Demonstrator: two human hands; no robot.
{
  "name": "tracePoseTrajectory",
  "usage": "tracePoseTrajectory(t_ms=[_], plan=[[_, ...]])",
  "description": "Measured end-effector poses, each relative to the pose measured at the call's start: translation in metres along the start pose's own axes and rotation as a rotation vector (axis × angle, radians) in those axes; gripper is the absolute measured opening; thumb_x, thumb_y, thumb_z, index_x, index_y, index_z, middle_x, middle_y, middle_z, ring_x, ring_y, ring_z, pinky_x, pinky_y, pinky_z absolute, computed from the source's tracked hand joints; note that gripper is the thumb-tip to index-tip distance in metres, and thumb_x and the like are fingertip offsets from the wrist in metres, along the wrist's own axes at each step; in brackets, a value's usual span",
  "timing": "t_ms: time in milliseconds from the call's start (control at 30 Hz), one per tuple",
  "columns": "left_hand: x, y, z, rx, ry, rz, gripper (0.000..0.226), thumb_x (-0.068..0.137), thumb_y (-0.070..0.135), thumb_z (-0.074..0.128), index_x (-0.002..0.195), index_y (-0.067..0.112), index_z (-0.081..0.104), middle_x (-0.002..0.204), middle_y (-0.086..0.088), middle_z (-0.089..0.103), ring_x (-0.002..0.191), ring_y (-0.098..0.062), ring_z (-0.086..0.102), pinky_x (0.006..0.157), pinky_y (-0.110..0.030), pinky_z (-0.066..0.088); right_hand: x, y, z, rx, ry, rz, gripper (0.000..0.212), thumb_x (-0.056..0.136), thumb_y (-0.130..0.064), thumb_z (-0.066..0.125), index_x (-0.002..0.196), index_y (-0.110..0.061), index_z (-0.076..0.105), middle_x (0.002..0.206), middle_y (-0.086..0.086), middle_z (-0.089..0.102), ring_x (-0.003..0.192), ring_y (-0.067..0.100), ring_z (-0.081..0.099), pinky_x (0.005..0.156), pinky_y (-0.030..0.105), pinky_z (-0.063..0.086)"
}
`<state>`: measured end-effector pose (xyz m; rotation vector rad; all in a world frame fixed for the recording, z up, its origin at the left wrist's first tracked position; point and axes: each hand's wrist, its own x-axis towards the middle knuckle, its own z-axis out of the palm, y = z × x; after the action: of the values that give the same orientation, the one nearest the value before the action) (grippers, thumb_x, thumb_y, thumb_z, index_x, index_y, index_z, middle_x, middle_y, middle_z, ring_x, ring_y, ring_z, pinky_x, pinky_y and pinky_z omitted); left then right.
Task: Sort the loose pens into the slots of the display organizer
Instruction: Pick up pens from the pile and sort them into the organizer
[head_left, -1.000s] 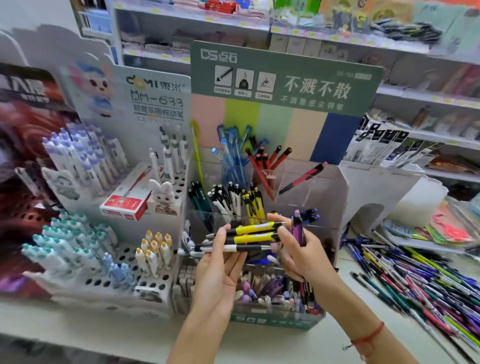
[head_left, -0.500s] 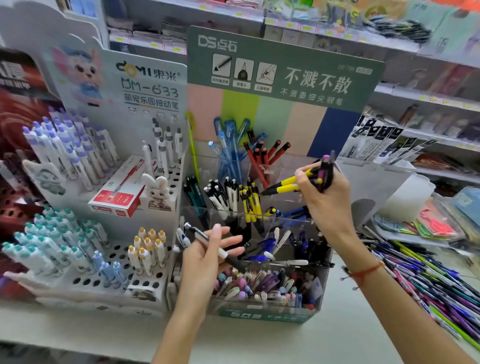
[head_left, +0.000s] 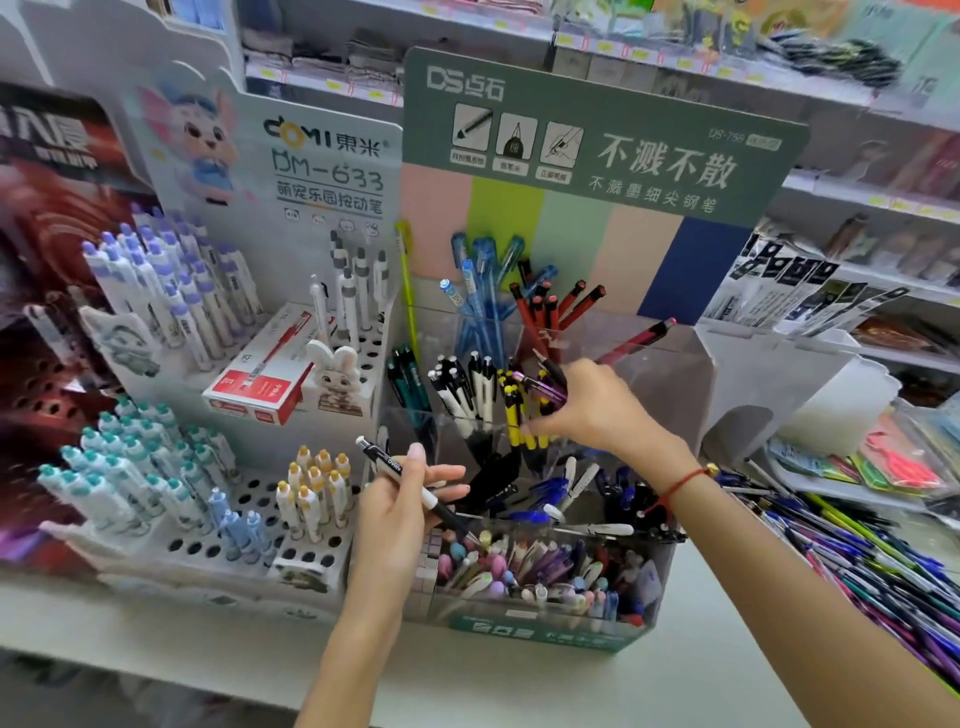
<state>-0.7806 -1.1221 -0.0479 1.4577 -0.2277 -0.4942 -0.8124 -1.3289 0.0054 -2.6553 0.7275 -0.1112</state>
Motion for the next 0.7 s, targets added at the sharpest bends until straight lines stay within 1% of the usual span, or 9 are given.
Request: tracePoseTrajectory(t_ms=[100, 167, 233, 300, 400, 467, 567, 633, 700], plan=[[0.001, -0.001, -0.001, -0.002, 0.013, -0.002, 0.059, 0.102, 0.031, 0.037, 0.095, -0.023, 0.059, 0.079, 0.01, 0.074, 0.076, -0.005, 0.071, 0.095, -0.041, 0.048, -0.009, 0.006, -0.008, 0.118, -0.009, -0.058, 0.047, 0.068, -0.04, 0.084, 0.069, -0.017, 0.044, 0.06, -0.001, 0.042, 0.055, 0.014, 0.042, 0.052, 0.03, 0.03], [0.002, -0.003, -0.001, -0.005, 0.026, -0.011, 0.058, 0.102, 0.032, 0.037, 0.092, -0.02, 0.061, 0.075, 0.008, 0.074, 0.076, -0.008, 0.071, 0.09, -0.038, 0.05, -0.015, 0.006, -0.008, 0.223, 0.151, -0.147, 0.035, 0.073, -0.038, 0.081, 0.067, -0.025, 0.049, 0.056, -0.011, 0.044, 0.049, 0.003, 0.041, 0.049, 0.021, 0.031], [0.003, -0.004, 0.002, -0.022, 0.031, -0.06, 0.053, 0.102, 0.032, 0.038, 0.078, -0.006, 0.066, 0.065, 0.004, 0.072, 0.073, -0.017, 0.069, 0.078, -0.035, 0.052, -0.017, 0.004, -0.005, 0.279, 0.278, -0.221, 0.027, 0.078, -0.037, 0.077, 0.068, -0.035, 0.052, 0.055, -0.015, 0.049, 0.049, 0.001, 0.046, 0.051, 0.018, 0.035], [0.003, -0.002, 0.006, -0.049, 0.013, -0.113, 0.05, 0.102, 0.031, 0.039, 0.068, 0.007, 0.066, 0.058, 0.0, 0.069, 0.069, -0.02, 0.066, 0.071, -0.032, 0.052, -0.014, 0.004, 0.0, 0.252, 0.299, -0.222, 0.021, 0.082, -0.038, 0.073, 0.07, -0.033, 0.057, 0.056, -0.012, 0.054, 0.051, 0.004, 0.049, 0.053, 0.026, 0.04], [0.0, 0.003, 0.009, -0.135, -0.043, -0.185, 0.06, 0.102, 0.023, 0.035, 0.05, 0.018, 0.064, 0.063, -0.002, 0.07, 0.069, -0.02, 0.065, 0.077, -0.035, 0.052, -0.007, 0.004, 0.001, 0.139, 0.246, -0.165, 0.031, 0.087, -0.041, 0.067, 0.064, -0.024, 0.054, 0.053, -0.006, 0.051, 0.052, 0.015, 0.049, 0.049, 0.029, 0.036], [-0.002, 0.004, 0.008, -0.241, -0.082, -0.204, 0.047, 0.099, 0.017, 0.03, 0.057, 0.014, 0.051, 0.079, -0.009, 0.073, 0.078, -0.023, 0.067, 0.086, -0.04, 0.049, -0.002, -0.001, -0.003, 0.073, 0.198, -0.135, 0.037, 0.088, -0.041, 0.066, 0.06, -0.025, 0.047, 0.054, -0.006, 0.048, 0.053, 0.018, 0.048, 0.047, 0.028, 0.031], [-0.005, 0.002, 0.005, -0.312, -0.102, -0.147, 0.028, 0.098, 0.018, 0.028, 0.073, 0.014, 0.042, 0.102, -0.012, 0.072, 0.095, -0.02, 0.067, 0.09, -0.035, 0.047, 0.002, -0.012, -0.009, 0.018, 0.142, -0.12, 0.04, 0.086, -0.042, 0.068, 0.062, -0.019, 0.046, 0.058, -0.004, 0.049, 0.06, 0.023, 0.052, 0.053, 0.03, 0.035], [-0.004, -0.004, 0.003, -0.228, -0.042, -0.095, 0.033, 0.102, 0.023, 0.029, 0.078, 0.013, 0.05, 0.097, -0.006, 0.067, 0.097, -0.02, 0.061, 0.088, -0.032, 0.046, -0.002, -0.015, -0.011, 0.023, 0.168, -0.15, 0.038, 0.086, -0.042, 0.068, 0.063, -0.02, 0.048, 0.058, -0.004, 0.051, 0.059, 0.02, 0.053, 0.054, 0.03, 0.036], [-0.006, -0.008, -0.002, -0.039, 0.031, -0.046, 0.041, 0.103, 0.038, 0.027, 0.082, 0.014, 0.053, 0.084, -0.004, 0.056, 0.086, -0.019, 0.054, 0.079, -0.03, 0.043, -0.011, -0.013, -0.008, 0.083, 0.274, -0.184, 0.029, 0.088, -0.039, 0.067, 0.069, -0.021, 0.054, 0.06, -0.005, 0.056, 0.059, 0.017, 0.054, 0.052, 0.029, 0.035]])
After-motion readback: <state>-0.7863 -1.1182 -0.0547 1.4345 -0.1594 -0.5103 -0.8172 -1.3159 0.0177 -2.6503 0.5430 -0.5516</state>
